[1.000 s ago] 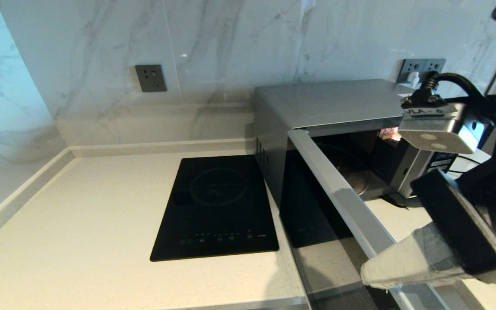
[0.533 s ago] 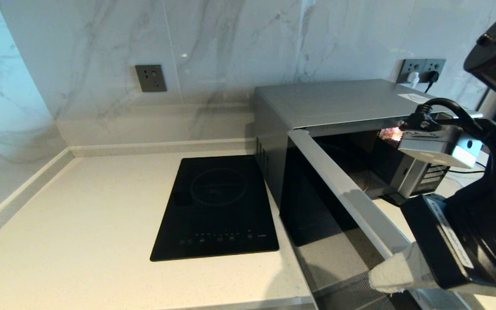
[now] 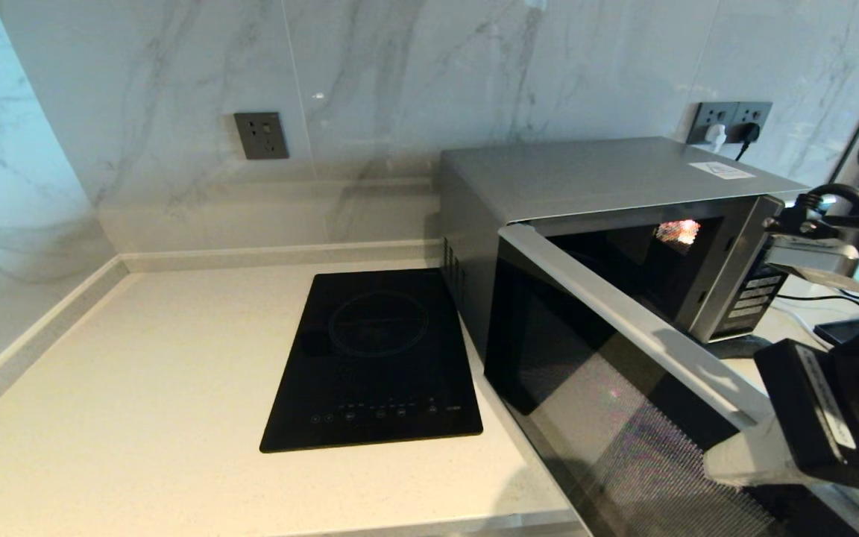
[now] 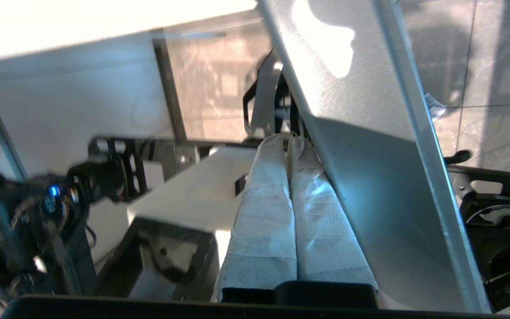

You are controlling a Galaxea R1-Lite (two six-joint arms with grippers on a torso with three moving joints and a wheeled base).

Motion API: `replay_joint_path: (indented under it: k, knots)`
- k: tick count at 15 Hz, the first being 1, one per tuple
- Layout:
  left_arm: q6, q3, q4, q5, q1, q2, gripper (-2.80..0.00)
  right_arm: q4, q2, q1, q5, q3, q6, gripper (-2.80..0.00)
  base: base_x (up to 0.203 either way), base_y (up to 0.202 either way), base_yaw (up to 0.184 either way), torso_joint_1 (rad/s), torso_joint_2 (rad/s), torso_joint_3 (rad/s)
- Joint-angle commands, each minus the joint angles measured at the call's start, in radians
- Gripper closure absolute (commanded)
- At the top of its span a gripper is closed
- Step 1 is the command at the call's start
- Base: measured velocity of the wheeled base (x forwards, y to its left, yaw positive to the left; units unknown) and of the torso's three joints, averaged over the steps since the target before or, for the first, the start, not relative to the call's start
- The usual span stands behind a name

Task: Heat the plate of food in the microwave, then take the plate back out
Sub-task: Close the microwave oven

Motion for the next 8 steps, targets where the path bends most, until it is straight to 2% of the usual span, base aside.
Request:
replay_joint_path:
  k: [1, 8]
  knots:
    - [-0.001, 0.0, 0.0, 0.0, 0.0, 0.002, 0.0, 0.008, -0.035, -0.073, -0.004, 0.021, -0.005, 0.0, 0.0, 0.0, 0.0, 0.0, 0.0, 0.0]
    - [-0.001, 0.0, 0.0, 0.0, 0.0, 0.002, 0.0, -0.015, -0.029, -0.338, -0.006, 0.033, -0.139, 0.0, 0.0, 0.0, 0.0, 0.0, 0.0, 0.0]
